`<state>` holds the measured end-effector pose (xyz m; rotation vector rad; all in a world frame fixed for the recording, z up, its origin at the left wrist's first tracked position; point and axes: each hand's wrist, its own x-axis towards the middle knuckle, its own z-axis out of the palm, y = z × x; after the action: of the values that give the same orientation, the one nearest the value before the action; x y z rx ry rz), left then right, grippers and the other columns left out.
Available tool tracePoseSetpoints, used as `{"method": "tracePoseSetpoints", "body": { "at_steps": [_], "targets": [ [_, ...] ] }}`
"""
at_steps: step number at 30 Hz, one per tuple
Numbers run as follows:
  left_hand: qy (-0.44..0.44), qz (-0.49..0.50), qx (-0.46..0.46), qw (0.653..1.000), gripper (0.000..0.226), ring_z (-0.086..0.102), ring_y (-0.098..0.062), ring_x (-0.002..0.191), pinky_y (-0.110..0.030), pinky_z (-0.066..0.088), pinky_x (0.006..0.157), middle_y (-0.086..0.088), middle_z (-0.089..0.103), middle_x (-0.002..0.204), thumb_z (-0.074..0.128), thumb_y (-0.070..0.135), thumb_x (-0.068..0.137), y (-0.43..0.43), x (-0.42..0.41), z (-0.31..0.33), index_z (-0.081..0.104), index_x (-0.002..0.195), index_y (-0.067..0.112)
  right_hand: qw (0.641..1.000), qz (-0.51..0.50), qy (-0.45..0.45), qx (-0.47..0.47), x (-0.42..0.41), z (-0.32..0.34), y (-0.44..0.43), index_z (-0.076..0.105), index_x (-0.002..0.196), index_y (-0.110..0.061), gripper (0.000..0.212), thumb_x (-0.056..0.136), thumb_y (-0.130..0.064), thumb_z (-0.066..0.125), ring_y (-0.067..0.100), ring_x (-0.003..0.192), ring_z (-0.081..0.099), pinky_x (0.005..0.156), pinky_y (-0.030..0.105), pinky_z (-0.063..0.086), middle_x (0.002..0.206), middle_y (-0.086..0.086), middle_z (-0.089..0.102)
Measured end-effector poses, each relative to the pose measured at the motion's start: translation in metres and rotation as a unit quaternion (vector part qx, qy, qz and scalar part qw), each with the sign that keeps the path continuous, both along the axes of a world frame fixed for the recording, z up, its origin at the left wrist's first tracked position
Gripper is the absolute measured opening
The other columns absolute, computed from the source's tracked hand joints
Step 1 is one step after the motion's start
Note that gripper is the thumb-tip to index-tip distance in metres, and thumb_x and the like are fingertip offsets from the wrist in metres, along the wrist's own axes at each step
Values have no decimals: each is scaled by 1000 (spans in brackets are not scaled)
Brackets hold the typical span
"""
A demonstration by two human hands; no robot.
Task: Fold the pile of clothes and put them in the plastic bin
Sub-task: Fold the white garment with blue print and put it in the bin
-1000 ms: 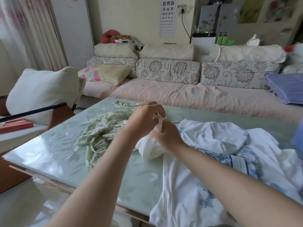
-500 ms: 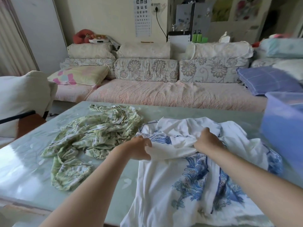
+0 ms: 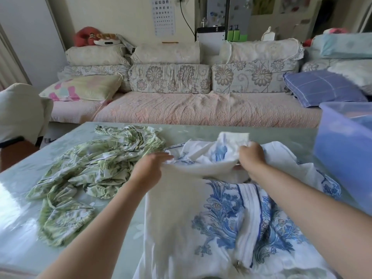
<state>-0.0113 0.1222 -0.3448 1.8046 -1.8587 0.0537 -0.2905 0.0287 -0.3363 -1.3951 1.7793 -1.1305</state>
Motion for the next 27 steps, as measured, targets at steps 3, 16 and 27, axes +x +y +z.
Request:
{"method": "tracePoseSetpoints", "body": {
  "at_steps": [3,16,27],
  "targets": [
    [-38,18,7,999,83,50,-13,128,-27,48,94,15,53,142,38,-13,71,0,6,9,61,128,41,996,-23,20,85,-27,-1,2,53,123,-3,34,90,-11,50,29,63,70,42,29,50,101,17,70],
    [-56,26,188,980,40,51,-25,126,-40,42,103,-2,54,142,35,36,100,-17,-21,-12,50,137,36,839,271,472,1,-39,-12,20,22,156,-32,80,83,-10,49,25,149,16,118,45,21,163,4,15],
    [21,187,138,972,39,27,-36,137,-53,28,110,-17,33,149,36,32,100,-48,7,-49,45,137,21,787,320,507,149,-62,-45,-14,-12,156,-40,85,91,-78,27,19,152,-18,121,55,-4,162,-3,-27]
  ]
}}
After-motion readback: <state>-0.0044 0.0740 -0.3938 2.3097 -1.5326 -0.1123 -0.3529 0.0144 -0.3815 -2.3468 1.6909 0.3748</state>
